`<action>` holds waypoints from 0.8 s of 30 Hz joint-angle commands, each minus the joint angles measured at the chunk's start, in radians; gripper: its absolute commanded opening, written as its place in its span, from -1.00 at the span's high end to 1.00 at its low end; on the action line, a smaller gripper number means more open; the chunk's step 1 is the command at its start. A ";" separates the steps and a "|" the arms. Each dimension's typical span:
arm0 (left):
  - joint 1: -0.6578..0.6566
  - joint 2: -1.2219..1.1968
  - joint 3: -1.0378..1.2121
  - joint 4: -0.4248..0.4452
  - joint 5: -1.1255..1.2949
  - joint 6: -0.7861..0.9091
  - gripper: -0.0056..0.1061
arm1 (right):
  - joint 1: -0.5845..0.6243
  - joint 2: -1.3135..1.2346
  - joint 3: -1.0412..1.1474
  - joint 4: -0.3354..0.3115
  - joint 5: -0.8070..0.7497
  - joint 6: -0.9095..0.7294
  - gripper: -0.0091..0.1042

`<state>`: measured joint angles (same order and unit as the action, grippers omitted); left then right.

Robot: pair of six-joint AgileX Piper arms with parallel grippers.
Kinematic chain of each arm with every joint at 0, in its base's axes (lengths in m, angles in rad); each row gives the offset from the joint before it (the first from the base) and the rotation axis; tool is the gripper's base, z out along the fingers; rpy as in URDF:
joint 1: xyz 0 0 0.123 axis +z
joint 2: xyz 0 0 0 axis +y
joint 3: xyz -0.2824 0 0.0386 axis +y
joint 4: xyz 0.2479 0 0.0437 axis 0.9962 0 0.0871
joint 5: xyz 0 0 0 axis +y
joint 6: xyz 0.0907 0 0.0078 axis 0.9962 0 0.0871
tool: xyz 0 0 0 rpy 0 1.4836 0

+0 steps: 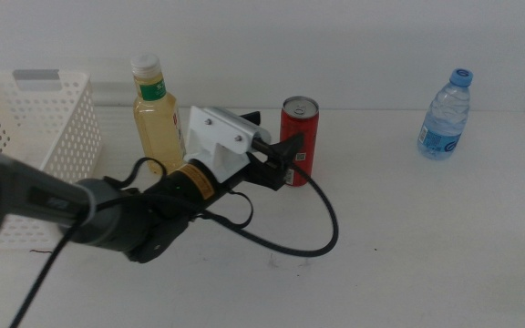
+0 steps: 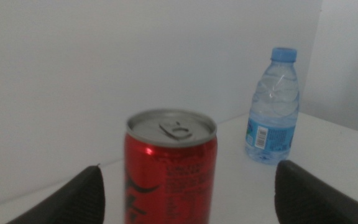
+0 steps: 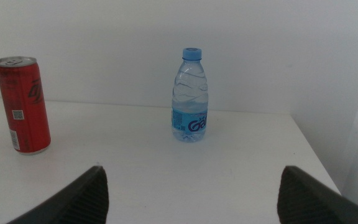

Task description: Use arms to grab the bottles and put them into the dustbin to the left of the table.

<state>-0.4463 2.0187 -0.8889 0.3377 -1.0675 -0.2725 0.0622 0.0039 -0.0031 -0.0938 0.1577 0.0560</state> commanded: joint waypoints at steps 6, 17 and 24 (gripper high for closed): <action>-0.027 0.101 -0.084 -0.001 0.004 -0.047 -0.78 | -0.004 -0.004 0.003 -0.005 -0.005 -0.003 -0.76; -0.041 0.253 -0.251 -0.006 0.035 -0.042 -0.78 | -0.004 -0.004 0.003 -0.005 -0.005 -0.003 -0.76; -0.041 0.332 -0.342 -0.010 0.044 -0.068 -0.78 | -0.004 -0.004 0.003 -0.005 -0.005 -0.003 -0.76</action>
<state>-0.4812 2.3441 -1.2120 0.3332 -1.0210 -0.3219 0.0622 0.0039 -0.0031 -0.0938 0.1577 0.0560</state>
